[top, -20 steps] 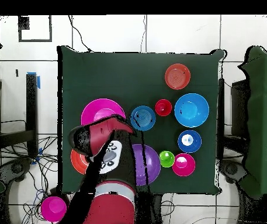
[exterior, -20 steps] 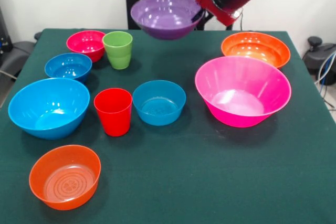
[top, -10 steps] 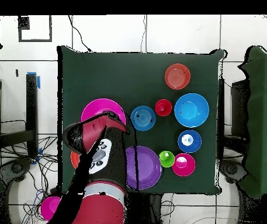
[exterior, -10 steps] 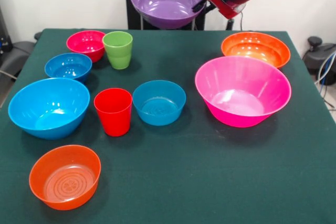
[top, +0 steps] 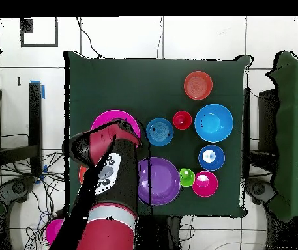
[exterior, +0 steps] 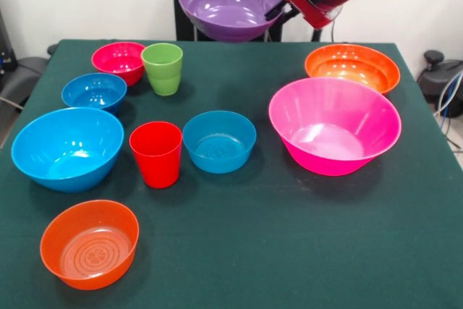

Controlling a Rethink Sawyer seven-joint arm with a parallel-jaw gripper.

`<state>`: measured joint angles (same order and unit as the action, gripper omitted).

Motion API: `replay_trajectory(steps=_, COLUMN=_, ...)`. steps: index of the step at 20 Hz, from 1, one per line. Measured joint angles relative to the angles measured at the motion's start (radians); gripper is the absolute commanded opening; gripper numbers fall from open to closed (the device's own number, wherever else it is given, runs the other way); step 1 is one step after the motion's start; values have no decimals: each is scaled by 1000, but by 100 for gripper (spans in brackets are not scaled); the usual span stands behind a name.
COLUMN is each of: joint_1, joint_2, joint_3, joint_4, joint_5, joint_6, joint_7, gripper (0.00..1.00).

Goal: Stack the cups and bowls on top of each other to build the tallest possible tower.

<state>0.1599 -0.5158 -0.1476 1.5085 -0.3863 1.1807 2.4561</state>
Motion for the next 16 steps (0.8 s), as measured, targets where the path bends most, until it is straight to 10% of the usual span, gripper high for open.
replay_trajectory(steps=16, joint_1=120, joint_2=121, joint_3=-75, joint_4=-271, joint_5=-21, joint_6=107, joint_7=0, gripper=0)
